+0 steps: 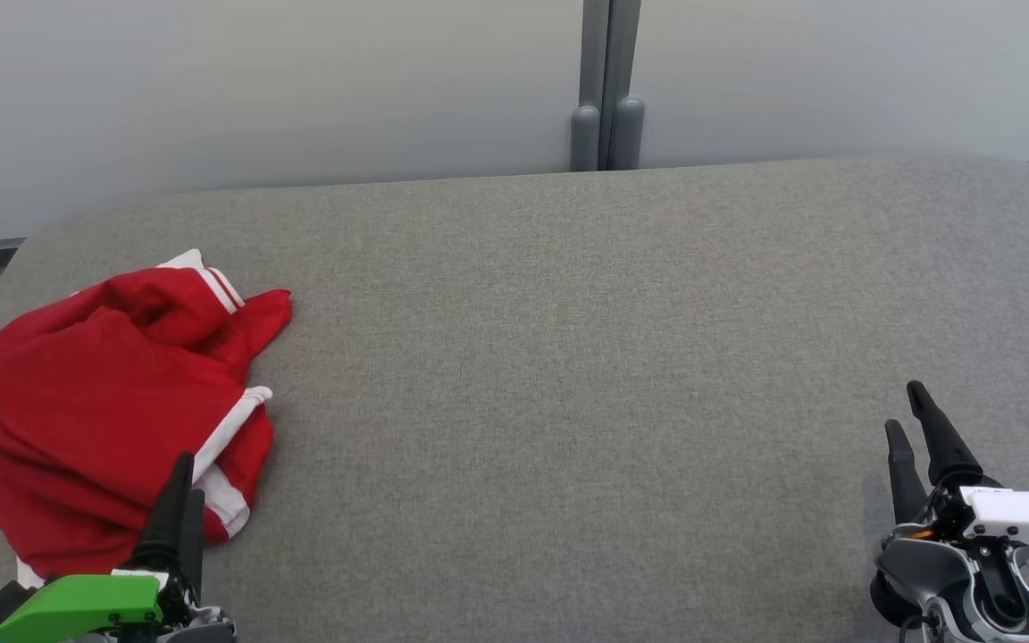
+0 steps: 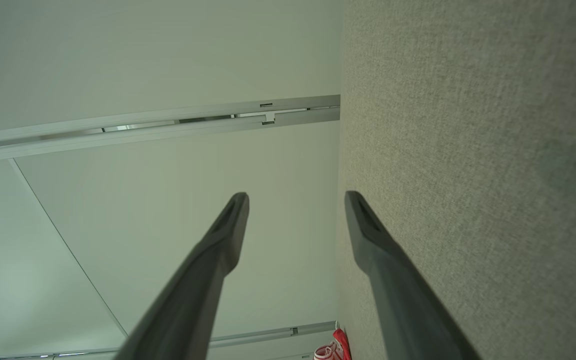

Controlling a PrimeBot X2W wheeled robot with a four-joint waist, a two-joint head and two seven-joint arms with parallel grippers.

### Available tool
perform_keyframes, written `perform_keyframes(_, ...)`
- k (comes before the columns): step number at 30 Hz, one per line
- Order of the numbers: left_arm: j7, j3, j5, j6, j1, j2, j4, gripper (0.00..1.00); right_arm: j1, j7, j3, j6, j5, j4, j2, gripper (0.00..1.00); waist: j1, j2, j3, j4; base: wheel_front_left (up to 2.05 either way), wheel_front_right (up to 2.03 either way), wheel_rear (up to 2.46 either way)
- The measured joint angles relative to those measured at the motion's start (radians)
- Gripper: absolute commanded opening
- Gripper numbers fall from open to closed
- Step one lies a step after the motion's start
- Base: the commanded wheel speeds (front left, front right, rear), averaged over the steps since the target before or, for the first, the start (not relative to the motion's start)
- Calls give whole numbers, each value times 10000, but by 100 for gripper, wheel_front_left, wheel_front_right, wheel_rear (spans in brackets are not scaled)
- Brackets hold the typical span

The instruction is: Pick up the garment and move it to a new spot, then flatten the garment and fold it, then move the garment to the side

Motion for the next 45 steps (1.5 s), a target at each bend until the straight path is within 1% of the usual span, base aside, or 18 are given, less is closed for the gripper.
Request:
perform_keyframes(8, -291, -226, 173, 2, -1, 2, -165, 100, -5, -284, 173, 0, -324, -67, -6, 100, 0, 0, -6, 0, 0, 0, 0)
perform_keyframes(14, -500, -424, 761, 6, -2, 17, -330, 100, -19, -489, 391, -15, -972, -219, -92, 100, 0, 0, -11, -2, 0, 0, 0)
perform_keyframes(15, -554, -481, 851, 36, -3, 25, -391, 100, -22, -514, 418, -67, -1085, -253, -127, 100, 0, 0, -12, -3, 0, 0, 0)
perform_keyframes(17, -596, -537, 1227, 111, -8, 42, -476, 100, -24, -593, 472, -88, -1386, -318, -209, 100, 0, 0, -13, -3, 0, 0, 0)
perform_keyframes(24, -815, -803, 2027, 280, -12, 153, -708, 100, -43, -811, 667, -190, -2410, -640, -270, 100, 0, 0, -10, -7, 0, 0, 0)
perform_keyframes(29, -1005, -867, 2708, 443, -25, 176, -890, 100, -51, -957, 884, -353, -3313, -861, -391, 100, 0, 0, 0, -6, 0, 0, 0)
perform_keyframes(34, -1183, -995, 3661, 583, -34, 326, -1160, 100, -59, -1137, 1174, -456, -4280, -1049, -566, 100, 0, 0, 11, -2, 0, 0, 0)
perform_keyframes(37, -1273, -1164, 4288, 686, -34, 391, -1241, 100, -71, -1220, 1386, -593, -4828, -1179, -589, 100, 0, 0, 17, 0, 0, 0, 0)
perform_keyframes(40, -1356, -1250, 4750, 782, -34, 408, -1392, 100, -81, -1319, 1532, -633, -5315, -1285, -606, 100, 0, 0, 23, 1, 0, 0, 0)
perform_keyframes(45, -1526, -1503, 5708, 888, -34, 510, -1494, 100, -81, -1492, 1793, -796, -6059, -1404, -623, 100, 0, 0, 31, 4, 0, 0, 0)
